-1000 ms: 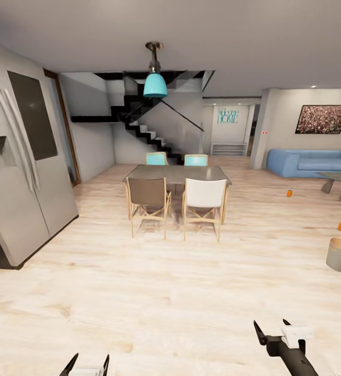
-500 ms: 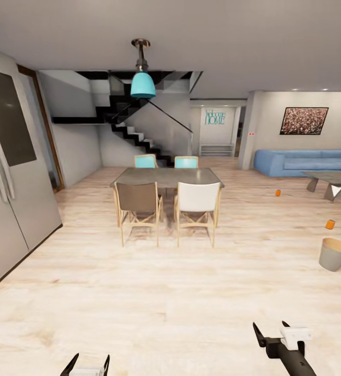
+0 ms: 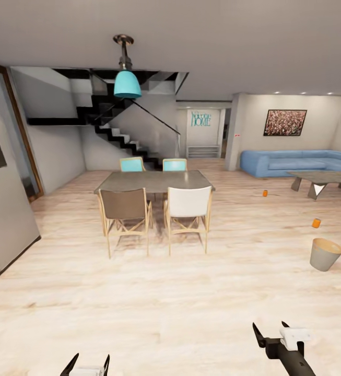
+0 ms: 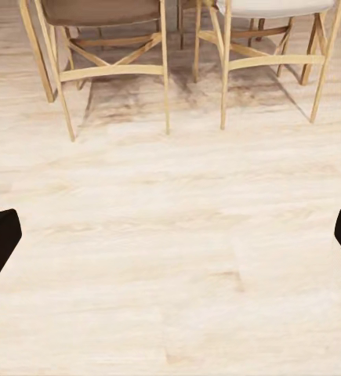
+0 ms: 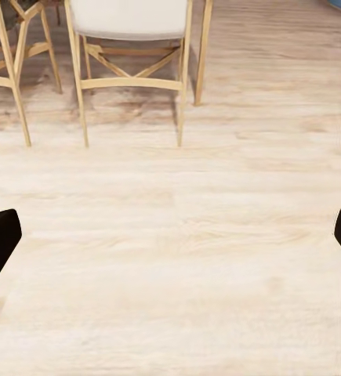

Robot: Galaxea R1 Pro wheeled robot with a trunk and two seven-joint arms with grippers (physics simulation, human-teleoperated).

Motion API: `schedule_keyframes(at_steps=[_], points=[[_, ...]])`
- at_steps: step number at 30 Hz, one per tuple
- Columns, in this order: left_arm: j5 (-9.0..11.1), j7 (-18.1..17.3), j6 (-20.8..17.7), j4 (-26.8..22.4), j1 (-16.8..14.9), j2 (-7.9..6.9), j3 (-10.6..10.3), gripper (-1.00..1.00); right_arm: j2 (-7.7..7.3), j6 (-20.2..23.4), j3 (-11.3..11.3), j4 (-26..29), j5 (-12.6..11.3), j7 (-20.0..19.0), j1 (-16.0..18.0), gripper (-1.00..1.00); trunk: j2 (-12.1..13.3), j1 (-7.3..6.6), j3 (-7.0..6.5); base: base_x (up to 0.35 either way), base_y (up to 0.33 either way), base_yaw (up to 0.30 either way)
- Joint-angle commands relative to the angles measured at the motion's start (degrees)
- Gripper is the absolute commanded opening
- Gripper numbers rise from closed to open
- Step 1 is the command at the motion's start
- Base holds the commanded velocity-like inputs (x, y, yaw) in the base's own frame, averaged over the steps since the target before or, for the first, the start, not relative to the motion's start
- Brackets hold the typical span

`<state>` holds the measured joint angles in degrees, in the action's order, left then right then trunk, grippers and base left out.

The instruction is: Put the three can of soda from the living room inside the tash can in the kitchen.

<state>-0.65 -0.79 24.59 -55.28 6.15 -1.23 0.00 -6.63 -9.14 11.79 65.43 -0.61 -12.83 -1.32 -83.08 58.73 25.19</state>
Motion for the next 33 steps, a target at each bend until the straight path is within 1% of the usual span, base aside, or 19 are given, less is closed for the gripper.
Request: schedule_keyframes(at_steps=[1,13,29,33], points=[[0.01,0.00,0.00,0.00,0.00,0.00,0.00,1.00,0.01,0.00,0.00,-0.01,0.00,0.00,0.00,1.00,0.00,0.00,-0.05,0.310,0.035,-0.220],[0.12,0.00,0.02,0.00,0.00,0.00,-0.09,1.00,-0.03,0.00,-0.02,-0.71,0.00,0.00,0.00,1.00,0.00,0.00,-0.59,0.306,0.006,-0.198],[0.06,0.00,0.02,0.00,0.00,0.00,-0.09,1.00,0.04,0.01,-0.30,-1.20,0.01,0.00,0.00,1.00,0.00,0.00,-0.64,0.294,0.000,-0.015],[0.04,0.00,0.02,0.00,0.00,0.00,-0.09,1.00,0.10,0.00,-0.24,-1.28,-0.06,0.00,0.00,1.00,0.00,0.00,-0.79,0.237,0.000,-0.094]])
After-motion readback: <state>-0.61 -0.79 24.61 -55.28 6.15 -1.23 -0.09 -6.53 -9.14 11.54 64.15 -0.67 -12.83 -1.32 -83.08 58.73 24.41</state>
